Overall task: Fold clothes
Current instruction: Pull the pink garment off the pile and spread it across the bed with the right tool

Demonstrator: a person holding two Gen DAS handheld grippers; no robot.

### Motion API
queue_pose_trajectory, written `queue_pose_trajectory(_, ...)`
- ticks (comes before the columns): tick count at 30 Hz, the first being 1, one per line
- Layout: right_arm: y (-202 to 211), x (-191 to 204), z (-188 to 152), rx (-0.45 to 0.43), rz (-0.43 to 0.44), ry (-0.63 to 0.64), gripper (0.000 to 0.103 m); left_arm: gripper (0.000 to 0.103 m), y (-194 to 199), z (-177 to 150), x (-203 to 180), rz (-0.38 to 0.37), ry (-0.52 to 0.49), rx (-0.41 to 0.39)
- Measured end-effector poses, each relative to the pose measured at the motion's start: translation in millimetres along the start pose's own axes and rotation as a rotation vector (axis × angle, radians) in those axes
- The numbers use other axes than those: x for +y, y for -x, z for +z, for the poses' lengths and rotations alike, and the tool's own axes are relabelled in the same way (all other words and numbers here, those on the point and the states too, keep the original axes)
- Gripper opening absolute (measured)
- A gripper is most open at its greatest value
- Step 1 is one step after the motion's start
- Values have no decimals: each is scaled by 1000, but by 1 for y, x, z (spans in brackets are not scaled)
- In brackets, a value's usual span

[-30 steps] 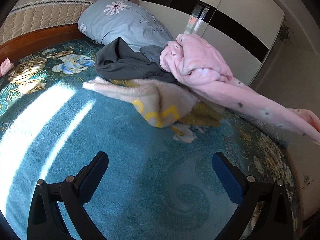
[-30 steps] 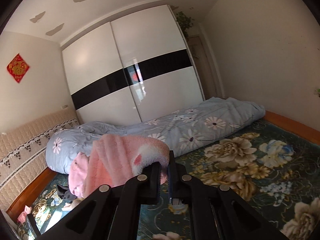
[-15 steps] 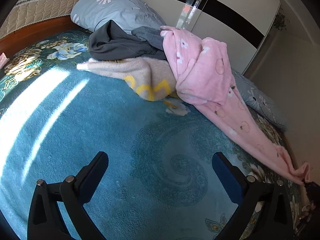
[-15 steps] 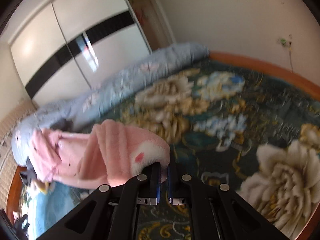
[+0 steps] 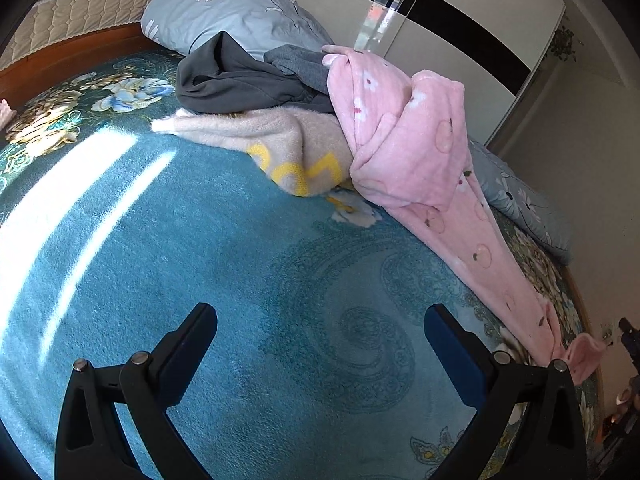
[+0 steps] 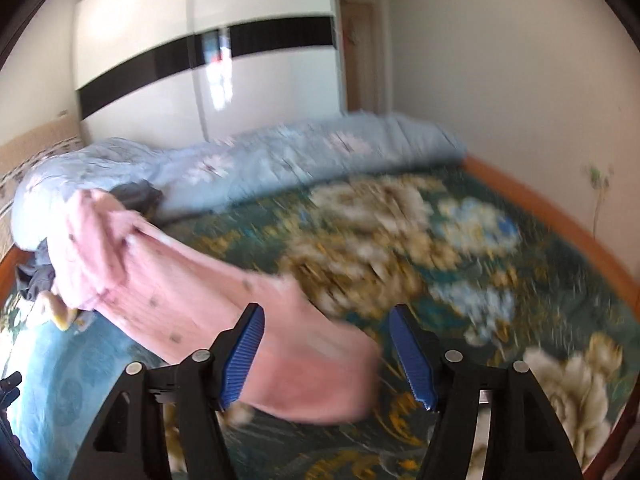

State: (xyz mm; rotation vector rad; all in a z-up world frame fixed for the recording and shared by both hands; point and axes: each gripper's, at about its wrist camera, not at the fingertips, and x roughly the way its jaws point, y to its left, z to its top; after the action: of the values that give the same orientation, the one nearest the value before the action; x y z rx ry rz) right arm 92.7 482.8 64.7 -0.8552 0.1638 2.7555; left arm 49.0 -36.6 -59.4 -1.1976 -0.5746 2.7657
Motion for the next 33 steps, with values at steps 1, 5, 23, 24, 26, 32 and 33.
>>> queue_pose_trajectory(1,-5,21,6,1,56,15,78,103,1,1,1,16,1,-8)
queue_pose_trajectory(5,-40,115,22,50,308,43,80,103,2,5,10,127,11,-29)
queue_pose_trajectory(23,-189,407,20,160,272,123,79,103,2,36,63,318,178,-71)
queue_pose_trajectory(24,-189,398,19,167,288,98,55,103,2,36,63,310,187,-65)
queue_pose_trajectory(26,-182,381,14,190,292,96,20,103,0,34,64,310,200,-56)
queue_pose_trajectory(32,-119,306,1,118,396,127,17,103,-4,27,61,249,222,-47)
queue_pose_trajectory(33,-106,291,-2,103,419,114,16,103,-6,26,60,218,228,-39)
